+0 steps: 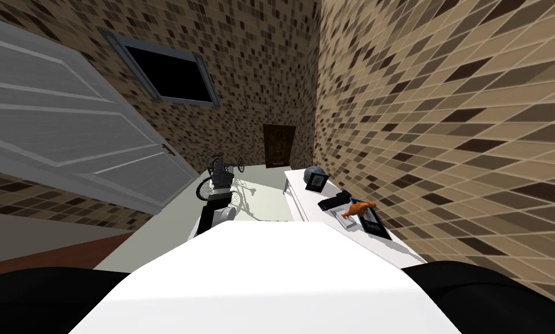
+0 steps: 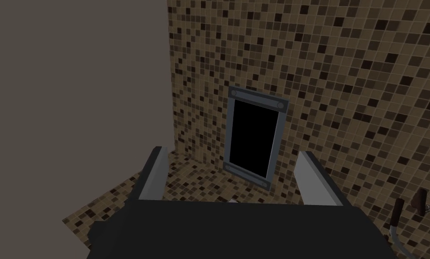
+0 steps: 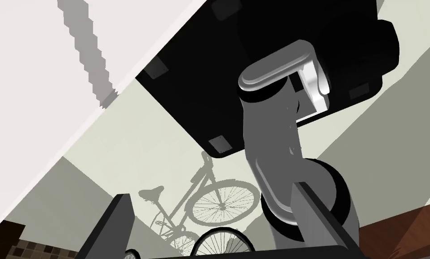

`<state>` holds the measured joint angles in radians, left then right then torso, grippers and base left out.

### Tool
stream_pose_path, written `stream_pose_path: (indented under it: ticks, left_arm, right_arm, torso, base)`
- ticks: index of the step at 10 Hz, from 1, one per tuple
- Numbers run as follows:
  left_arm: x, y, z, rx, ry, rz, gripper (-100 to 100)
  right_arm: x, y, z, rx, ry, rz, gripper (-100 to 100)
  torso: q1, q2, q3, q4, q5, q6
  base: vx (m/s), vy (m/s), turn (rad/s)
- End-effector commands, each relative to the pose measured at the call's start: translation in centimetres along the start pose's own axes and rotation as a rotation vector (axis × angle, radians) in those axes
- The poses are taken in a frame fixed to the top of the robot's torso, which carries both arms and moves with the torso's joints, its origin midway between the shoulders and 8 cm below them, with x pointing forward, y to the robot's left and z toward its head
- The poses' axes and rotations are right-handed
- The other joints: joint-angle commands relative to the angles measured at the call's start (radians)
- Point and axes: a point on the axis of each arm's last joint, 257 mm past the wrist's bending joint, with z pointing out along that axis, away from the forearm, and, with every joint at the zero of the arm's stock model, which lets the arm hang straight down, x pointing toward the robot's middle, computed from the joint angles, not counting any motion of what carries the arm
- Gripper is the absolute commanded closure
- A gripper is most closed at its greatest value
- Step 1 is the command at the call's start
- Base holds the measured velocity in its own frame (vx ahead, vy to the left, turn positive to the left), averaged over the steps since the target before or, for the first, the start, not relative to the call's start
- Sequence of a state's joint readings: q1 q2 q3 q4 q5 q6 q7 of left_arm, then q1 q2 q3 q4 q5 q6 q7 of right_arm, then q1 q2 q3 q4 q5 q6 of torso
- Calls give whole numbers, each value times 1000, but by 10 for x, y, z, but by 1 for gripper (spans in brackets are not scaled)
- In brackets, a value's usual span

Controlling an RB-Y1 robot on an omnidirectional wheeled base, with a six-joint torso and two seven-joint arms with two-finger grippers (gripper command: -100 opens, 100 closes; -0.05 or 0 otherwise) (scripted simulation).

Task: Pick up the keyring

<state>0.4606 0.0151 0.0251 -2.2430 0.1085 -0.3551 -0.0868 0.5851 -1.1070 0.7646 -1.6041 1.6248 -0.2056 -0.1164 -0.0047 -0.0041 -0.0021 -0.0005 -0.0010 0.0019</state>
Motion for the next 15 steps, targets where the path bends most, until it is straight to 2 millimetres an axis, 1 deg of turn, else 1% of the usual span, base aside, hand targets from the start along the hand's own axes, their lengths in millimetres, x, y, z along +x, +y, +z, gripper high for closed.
stream_pose_path:
  ticks: [1,3,4,5,7,8,10,12,13,14,15]
  left_arm:
    - [0,0,0,0,0,0,0]
    - [0,0,0,0,0,0,0]
    - [0,0,0,0,0,0,0]
    - [0,0,0,0,0,0,0]
    - [0,0,0,0,0,0,0]
    - [0,0,0,0,0,0,0]
    - [0,0,0,0,0,0,0]
    - [0,0,0,0,0,0,0]
    - [0,0,0,0,0,0,0]
    - [0,0,0,0,0,0,0]
    - [0,0,0,0,0,0,0]
  right_arm:
    - [12,2,-8,-5,27,-20,-100]
    - [13,2,-8,-4,33,-50,-100]
    - [35,5,-15,-13,78,-79,-100]
    - [35,5,-15,-13,81,-95,-100]
    - [73,11,-27,-30,159,-161,-100]
    - [71,11,-27,-29,153,-127,-100]
    - [73,10,-27,-31,161,-177,-100]
    - [103,13,-38,-46,224,-245,-100]
    - [103,13,-38,-46,224,-245,-100]
    - [124,15,-47,-59,269,-294,-100]
    - [132,15,-51,-63,286,-317,-100]
  torso:
    - [0,0,0,0,0,0]
    - [1,1,0,0,0,1]
    - [3,2,1,0,0,1]
    - [2,1,1,0,1,0]
    - [1,0,0,0,0,0]
    - [-1,-1,0,0,0,0]
    - [2,1,0,0,0,1]
    - [2,2,1,0,1,0]
    - [1,1,0,0,0,0]
    - [1,0,0,0,0,1]
    - [0,-1,0,0,0,0]
  base:
    - [38,-44,85]
    - [10,-11,-8]
    - [15,-8,169]
    - [21,-24,90]
    - [41,-43,159]
    - [31,-49,104]
    - [8,-12,-17]
    - [18,-26,142]
    - [28,-42,67]
    - [50,-52,126]
    - [58,-64,152]
